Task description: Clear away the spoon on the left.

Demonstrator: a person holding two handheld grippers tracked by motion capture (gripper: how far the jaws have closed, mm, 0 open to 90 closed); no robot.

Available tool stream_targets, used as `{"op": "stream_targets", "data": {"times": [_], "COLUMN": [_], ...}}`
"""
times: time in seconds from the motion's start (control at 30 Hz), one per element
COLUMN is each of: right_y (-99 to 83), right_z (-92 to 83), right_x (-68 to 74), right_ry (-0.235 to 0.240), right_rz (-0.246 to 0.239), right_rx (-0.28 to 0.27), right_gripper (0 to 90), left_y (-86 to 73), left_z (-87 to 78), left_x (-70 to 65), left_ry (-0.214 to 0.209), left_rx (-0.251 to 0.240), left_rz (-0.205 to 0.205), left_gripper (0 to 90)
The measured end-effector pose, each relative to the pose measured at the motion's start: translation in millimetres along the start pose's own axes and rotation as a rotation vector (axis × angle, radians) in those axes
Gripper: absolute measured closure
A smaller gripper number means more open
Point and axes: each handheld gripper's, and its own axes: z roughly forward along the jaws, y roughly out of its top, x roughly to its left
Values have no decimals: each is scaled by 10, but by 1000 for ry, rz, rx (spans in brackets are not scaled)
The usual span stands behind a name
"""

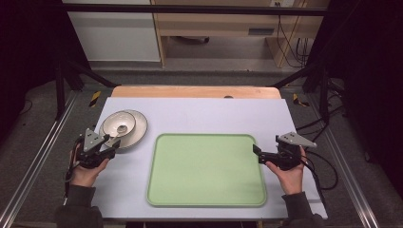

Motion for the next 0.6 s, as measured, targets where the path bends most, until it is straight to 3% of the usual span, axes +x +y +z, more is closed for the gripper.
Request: {"op": "stream_targets", "data": {"times": [0.23, 0.6], "right_y": [-7, -11], "right_z": [17, 30], "right_x": [10, 15], "right_ry": [0, 2], "right_rz": [-3, -5], "right_rx": [13, 20], "right_gripper": [48, 49], "left_y": [14, 24], "left_z": [-6, -31], "left_x": [-28, -32], "left_ry": [12, 24], "left_rx": [-5, -14], "left_rz": [26, 16], "left_gripper": [627, 746]}}
